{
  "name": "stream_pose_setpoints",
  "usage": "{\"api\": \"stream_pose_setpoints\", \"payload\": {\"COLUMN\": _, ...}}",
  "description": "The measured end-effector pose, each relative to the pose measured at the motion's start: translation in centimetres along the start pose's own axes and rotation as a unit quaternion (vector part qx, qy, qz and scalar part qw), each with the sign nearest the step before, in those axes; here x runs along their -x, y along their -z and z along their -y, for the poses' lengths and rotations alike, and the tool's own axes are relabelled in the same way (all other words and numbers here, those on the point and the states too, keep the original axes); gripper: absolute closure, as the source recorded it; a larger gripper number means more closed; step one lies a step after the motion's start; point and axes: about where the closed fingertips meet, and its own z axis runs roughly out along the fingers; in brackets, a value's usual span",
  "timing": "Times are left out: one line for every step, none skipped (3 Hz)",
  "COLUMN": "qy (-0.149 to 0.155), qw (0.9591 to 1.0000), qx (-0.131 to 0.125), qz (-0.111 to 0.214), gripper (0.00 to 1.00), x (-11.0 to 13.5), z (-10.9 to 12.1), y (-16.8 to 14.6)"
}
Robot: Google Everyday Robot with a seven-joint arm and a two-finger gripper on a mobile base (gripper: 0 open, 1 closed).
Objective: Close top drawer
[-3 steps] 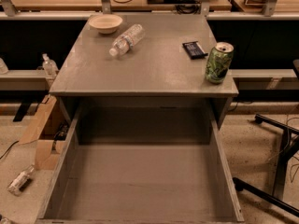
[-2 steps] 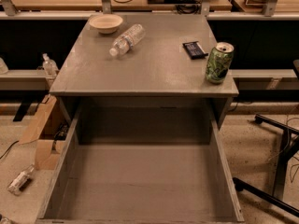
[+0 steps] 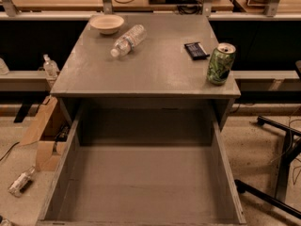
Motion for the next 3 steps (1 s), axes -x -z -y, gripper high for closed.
{"api": "stream_pose_setpoints", "payload": {"qy": 0.022, "qw": 0.9996, "qx": -0.002, "qz": 0.015, "gripper": 1.00, "x": 1.1, "z": 4.2, "y": -2.5}}
{"api": "stream_pose_setpoints", "payload": {"qy": 0.022, "qw": 0.9996, "qx": -0.002, "qz": 0.015, "gripper": 1.00, "x": 1.1, "z": 4.1, "y": -2.5}}
{"api": "stream_pose_setpoints", "payload": {"qy": 0.027, "qw": 0.9995, "qx": -0.003, "qz": 0.015, "gripper": 1.00, "x": 2.1, "z": 6.9, "y": -3.4}}
